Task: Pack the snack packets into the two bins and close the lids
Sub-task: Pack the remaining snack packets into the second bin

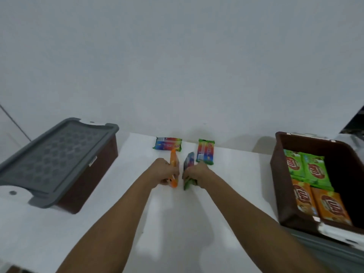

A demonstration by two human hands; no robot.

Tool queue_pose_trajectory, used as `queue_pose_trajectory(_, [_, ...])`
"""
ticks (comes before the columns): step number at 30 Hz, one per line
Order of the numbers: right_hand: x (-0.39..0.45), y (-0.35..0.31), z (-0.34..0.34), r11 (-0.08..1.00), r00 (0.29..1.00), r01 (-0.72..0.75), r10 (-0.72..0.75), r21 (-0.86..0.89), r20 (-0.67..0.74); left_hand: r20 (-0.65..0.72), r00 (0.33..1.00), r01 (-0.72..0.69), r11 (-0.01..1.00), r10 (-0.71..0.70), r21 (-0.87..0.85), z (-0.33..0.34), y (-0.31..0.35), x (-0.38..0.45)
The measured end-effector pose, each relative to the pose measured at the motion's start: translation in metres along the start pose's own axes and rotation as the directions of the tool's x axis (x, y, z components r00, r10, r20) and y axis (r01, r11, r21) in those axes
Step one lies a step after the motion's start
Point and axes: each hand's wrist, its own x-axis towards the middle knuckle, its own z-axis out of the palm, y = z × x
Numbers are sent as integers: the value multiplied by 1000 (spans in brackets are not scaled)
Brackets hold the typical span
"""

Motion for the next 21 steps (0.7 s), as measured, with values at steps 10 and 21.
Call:
queue_pose_trajectory(10, [-92, 20, -214, 917, 866, 397, -360, 38, -346, -37, 791, -606, 790, 611, 90, 102, 170, -100])
queue_pose_trajectory(21, [-47, 98, -332, 954, 878, -85, -65, -287, -474, 221, 626, -654, 349, 748, 671, 273, 228, -75])
